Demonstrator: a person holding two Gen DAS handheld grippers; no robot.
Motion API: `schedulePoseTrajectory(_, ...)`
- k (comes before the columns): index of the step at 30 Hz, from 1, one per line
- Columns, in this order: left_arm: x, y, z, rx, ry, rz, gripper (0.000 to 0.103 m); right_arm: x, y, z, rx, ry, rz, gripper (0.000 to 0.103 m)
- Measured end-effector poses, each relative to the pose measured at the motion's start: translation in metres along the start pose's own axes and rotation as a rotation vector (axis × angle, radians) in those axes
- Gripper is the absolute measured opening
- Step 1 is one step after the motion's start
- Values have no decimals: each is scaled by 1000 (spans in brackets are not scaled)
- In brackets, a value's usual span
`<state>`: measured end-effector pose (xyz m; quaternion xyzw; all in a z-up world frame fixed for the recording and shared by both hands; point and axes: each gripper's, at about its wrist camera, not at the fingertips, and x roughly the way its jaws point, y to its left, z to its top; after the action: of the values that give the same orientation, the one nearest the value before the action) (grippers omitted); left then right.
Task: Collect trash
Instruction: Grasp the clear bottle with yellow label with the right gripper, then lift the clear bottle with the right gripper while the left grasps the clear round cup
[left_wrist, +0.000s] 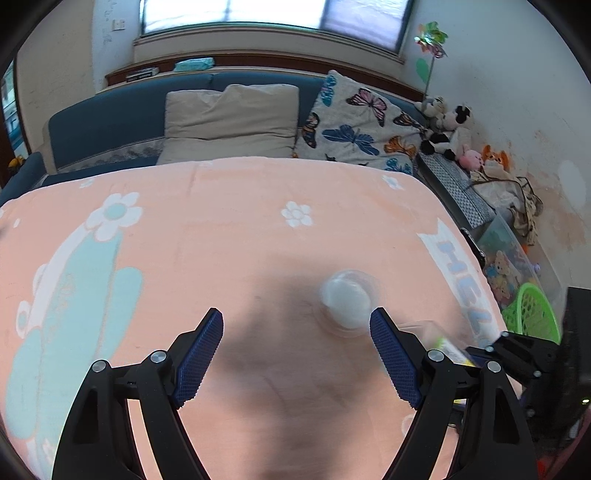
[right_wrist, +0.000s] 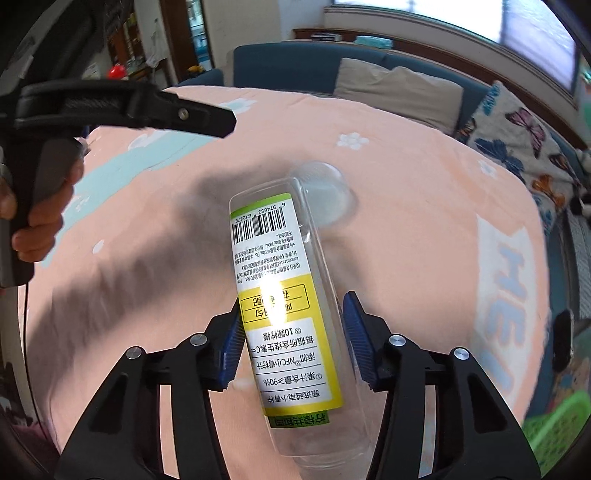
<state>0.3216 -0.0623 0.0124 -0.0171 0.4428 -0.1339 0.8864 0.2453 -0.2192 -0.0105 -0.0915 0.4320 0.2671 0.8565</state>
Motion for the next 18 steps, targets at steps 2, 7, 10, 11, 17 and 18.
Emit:
schedulePoseTrajectory(2,7,-7,0,9,5,-10,79,-12,-6,-7,29,-15,-9,51)
schedulePoseTrajectory(7,28,-28,-2,53,22,-22,79,-38,-21,-17,98,-45,-28,50)
schedulePoseTrajectory(10,41,-39,-2,85,34,-7,82,-50,-28,-21,128,-64,-38,50)
schedulePoseTrajectory(11,46,-44,-2,97,33,3,83,-54,-30,-23,139,-72,-41,50)
schedulePoseTrajectory(17,68,-51,0,113,49,26,83,-72,-40,-34,191,-94,-49,49)
schedulePoseTrajectory(18,72,-50,0,109,53,32,83,-74,-42,-35,196,-96,-50,49)
